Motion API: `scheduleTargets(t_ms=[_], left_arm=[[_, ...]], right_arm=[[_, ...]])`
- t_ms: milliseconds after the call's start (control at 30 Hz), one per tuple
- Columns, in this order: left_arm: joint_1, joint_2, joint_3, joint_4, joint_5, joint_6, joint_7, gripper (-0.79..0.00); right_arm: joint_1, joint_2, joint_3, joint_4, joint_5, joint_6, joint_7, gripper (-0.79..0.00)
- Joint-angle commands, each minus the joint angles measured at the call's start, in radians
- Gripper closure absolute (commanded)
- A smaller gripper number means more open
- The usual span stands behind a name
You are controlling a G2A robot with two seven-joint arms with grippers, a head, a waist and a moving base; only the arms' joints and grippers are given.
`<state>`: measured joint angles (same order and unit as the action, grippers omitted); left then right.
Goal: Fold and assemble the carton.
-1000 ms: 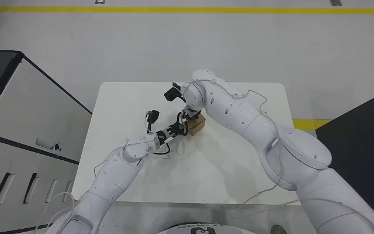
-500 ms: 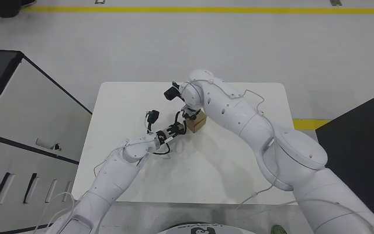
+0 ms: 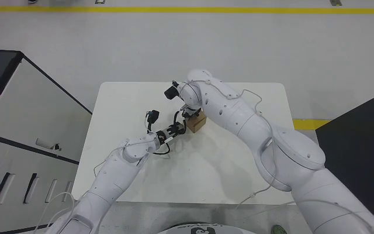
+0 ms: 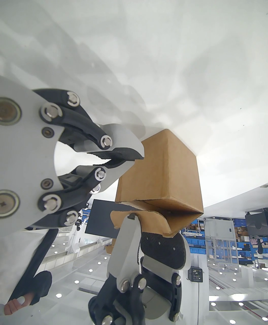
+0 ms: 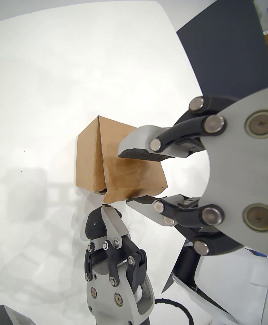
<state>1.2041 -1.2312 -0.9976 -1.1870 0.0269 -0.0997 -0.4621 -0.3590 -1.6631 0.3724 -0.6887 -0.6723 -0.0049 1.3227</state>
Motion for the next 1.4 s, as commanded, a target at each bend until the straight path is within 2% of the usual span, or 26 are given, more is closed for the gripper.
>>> scheduleTargets(t_ms=[0, 100, 333, 500, 633, 933, 1033, 1133, 1367], left_arm=[[0.0, 0.0, 0.0, 0.0, 0.0, 0.0, 0.0, 0.0], [0.0, 0.0, 0.0, 0.0, 0.0, 0.0, 0.0, 0.0], [0.0, 0.0, 0.0, 0.0, 0.0, 0.0, 0.0, 0.0], [0.0, 0.0, 0.0, 0.0, 0.0, 0.0, 0.0, 0.0], [0.0, 0.0, 0.0, 0.0, 0.0, 0.0, 0.0, 0.0], [0.0, 0.0, 0.0, 0.0, 0.0, 0.0, 0.0, 0.0], [0.0, 0.0, 0.0, 0.0, 0.0, 0.0, 0.0, 0.0], [0.0, 0.0, 0.0, 0.0, 0.0, 0.0, 0.0, 0.0], [0.0, 0.0, 0.0, 0.0, 0.0, 0.0, 0.0, 0.0]], right_arm=[[-0.001, 0.0, 0.002, 0.0, -0.008, 0.002, 0.001, -0.314], [-0.004, -0.001, 0.007, -0.001, -0.019, 0.005, 0.002, -0.302], [-0.008, 0.001, 0.027, -0.001, -0.032, 0.005, -0.009, -0.12], [-0.013, 0.002, 0.039, -0.003, -0.042, 0.002, -0.005, -0.086], [-0.018, 0.003, 0.046, 0.002, -0.051, -0.004, -0.004, -0.031], [-0.033, 0.0, 0.065, 0.019, -0.053, -0.023, -0.004, -0.055], [-0.037, -0.001, 0.07, 0.03, -0.051, -0.031, -0.004, -0.099], [-0.039, -0.003, 0.078, 0.043, -0.043, -0.043, -0.002, -0.179], [-0.035, -0.001, 0.116, 0.063, -0.009, -0.069, -0.03, -0.265]])
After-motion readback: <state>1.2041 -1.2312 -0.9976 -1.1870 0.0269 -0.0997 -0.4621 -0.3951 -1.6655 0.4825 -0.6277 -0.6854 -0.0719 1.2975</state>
